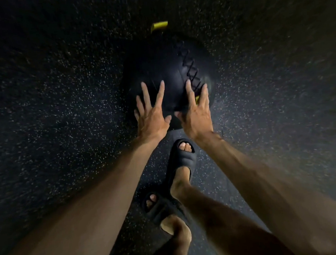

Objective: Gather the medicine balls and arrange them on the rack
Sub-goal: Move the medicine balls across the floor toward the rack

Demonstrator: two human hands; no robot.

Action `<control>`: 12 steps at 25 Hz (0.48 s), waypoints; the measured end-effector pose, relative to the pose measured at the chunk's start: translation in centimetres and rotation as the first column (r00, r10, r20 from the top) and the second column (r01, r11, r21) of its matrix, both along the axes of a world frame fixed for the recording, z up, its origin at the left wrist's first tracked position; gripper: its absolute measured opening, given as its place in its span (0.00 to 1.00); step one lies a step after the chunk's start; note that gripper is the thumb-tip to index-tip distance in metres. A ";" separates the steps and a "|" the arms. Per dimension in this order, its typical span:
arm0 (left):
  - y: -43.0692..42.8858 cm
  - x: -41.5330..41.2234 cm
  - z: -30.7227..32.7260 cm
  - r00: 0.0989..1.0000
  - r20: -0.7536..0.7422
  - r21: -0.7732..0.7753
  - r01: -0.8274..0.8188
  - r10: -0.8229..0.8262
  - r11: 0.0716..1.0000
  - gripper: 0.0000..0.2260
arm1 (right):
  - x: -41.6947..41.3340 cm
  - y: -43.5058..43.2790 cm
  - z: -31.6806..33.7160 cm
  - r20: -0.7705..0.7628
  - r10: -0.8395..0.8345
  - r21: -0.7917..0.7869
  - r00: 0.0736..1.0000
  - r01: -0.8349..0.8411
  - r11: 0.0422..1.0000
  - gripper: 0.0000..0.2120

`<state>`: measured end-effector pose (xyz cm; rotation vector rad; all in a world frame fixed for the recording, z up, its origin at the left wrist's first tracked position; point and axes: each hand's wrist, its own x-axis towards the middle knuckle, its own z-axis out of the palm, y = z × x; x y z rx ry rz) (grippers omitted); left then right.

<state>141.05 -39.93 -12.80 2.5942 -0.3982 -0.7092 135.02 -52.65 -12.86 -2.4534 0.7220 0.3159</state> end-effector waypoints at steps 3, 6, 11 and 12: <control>-1.1 1.4 -1.4 0.989 0.145 -0.071 -0.007 0.017 0.997 0.49 | 3.3 -1.2 -1.1 0.086 -0.060 -0.127 0.994 0.071 0.989 0.42; -2.4 4.3 -2.0 0.979 0.206 -0.106 0.008 0.014 0.994 0.50 | 7.0 -3.4 -1.3 0.132 -0.058 -0.208 0.990 0.084 0.974 0.41; -5.7 12.1 -1.7 0.977 0.205 -0.109 -0.042 0.064 0.993 0.46 | 12.0 -7.3 -1.0 0.467 -0.155 0.035 0.871 0.157 0.987 0.38; -6.4 13.6 -1.5 0.975 0.204 -0.123 -0.061 0.086 0.990 0.44 | 12.3 -7.6 -1.1 0.507 -0.180 0.080 0.843 0.162 0.984 0.37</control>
